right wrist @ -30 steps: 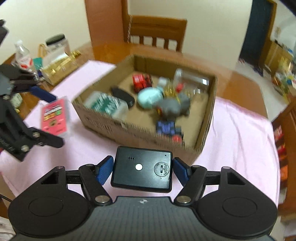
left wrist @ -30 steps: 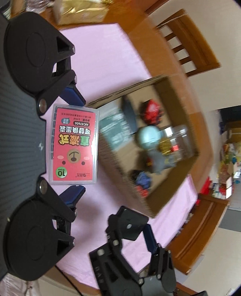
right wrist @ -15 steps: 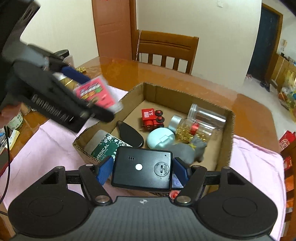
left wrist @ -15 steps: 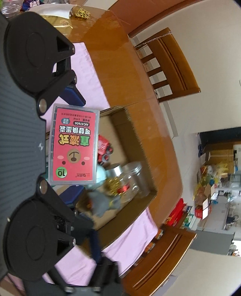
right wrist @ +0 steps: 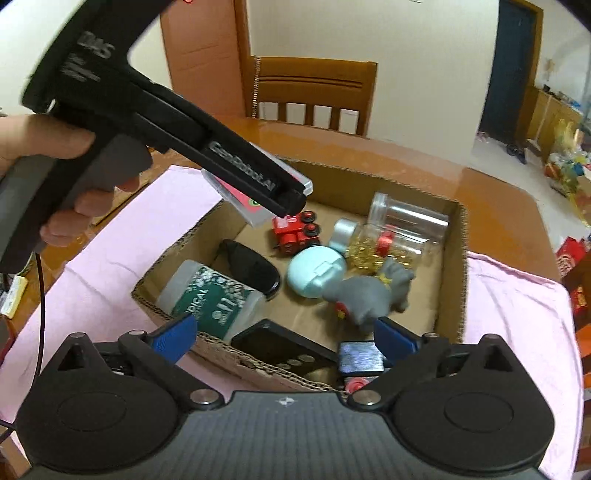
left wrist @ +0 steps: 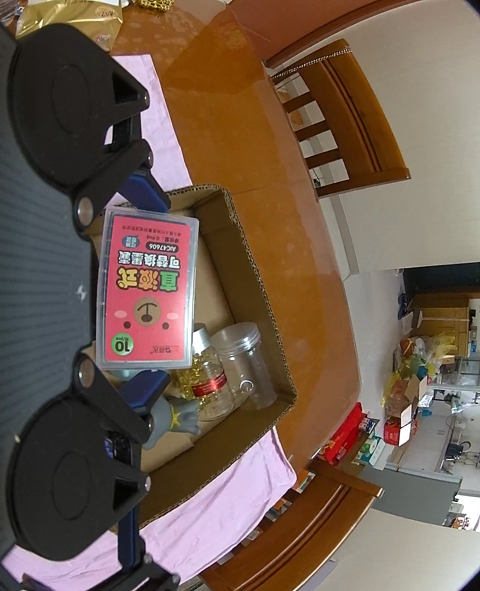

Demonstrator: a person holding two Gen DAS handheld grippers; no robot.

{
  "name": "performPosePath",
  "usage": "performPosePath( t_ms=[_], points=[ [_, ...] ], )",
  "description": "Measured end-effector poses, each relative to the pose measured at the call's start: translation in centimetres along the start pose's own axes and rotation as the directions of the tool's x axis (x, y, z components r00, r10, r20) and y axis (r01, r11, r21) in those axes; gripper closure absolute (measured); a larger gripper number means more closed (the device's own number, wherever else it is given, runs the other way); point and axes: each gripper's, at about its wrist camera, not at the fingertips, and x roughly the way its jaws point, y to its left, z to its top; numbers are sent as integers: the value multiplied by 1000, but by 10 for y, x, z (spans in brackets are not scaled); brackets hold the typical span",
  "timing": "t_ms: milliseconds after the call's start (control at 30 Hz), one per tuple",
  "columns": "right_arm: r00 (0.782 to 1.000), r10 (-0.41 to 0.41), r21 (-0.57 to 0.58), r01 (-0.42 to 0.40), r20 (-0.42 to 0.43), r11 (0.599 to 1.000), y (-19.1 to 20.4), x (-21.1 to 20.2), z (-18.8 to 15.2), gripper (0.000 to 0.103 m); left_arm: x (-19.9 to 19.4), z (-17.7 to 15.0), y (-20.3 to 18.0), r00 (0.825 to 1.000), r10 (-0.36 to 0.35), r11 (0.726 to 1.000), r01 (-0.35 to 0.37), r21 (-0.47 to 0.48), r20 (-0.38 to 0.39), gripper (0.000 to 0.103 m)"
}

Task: Organize rigid objects
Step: 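Drop the card pack into the box with the left gripper while the right drops the black case in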

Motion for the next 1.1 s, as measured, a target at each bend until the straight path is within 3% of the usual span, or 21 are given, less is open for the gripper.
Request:
performPosePath(
  t_ms=[200, 367, 500, 600, 733, 867, 1100],
  points=[
    [1000, -13, 32, 13, 8, 999, -6, -6, 0, 0, -3, 2, -1, 999, 4, 999, -2, -41, 47, 3],
    [1000, -30, 35, 30, 10, 999, -7, -11, 0, 0, -24, -1, -2, 989, 46, 997, -38, -61, 137, 2],
    [998, -56, 60, 56, -8, 997, -9, -17, 1, 0, -51, -11, -1, 984, 80, 993, -64, -101, 161, 2],
    [994, -102, 101, 106, -41, 989, -14, -24, 3, 0, -71, -24, -4, 980, 134, 984, -114, -136, 149, 2],
    [977, -175, 201, 196, -119, 960, -28, -31, 3, 0, -90, -48, -14, 976, 205, 966, -190, -175, 73, 2],
    [965, -217, 264, 251, -150, 931, -36, -45, 0, 0, -101, -66, -23, 981, 193, 955, -186, -229, 7, 2],
    [958, -250, 259, 279, -141, 925, -28, -65, 1, 0, -114, -74, -35, 981, 189, 948, -191, -254, -29, 2]
  ],
)
